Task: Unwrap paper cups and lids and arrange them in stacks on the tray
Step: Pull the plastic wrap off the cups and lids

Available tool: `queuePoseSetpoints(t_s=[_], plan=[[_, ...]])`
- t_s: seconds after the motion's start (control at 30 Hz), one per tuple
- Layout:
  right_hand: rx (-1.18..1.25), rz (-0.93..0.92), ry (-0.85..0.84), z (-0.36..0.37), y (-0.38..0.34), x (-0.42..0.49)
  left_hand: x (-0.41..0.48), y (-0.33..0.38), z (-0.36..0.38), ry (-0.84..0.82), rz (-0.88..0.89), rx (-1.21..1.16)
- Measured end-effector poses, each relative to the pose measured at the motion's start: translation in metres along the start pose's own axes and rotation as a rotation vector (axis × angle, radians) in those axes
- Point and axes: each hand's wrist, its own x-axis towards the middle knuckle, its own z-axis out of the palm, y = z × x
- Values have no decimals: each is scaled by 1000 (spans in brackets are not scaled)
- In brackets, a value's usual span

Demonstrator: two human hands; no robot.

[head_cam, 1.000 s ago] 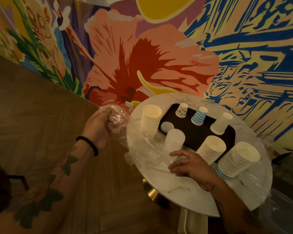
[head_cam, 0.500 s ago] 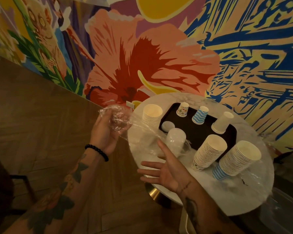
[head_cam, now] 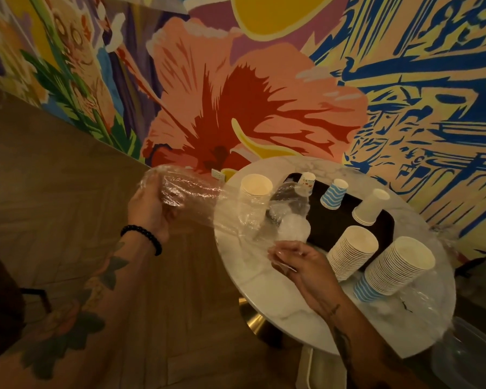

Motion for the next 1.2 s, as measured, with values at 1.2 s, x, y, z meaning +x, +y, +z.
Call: queuePoseSetpoints(t_s=[1.2], plan=[[-76,-410,291,56,-82,21,-90,-91,31,-804,-141,411]])
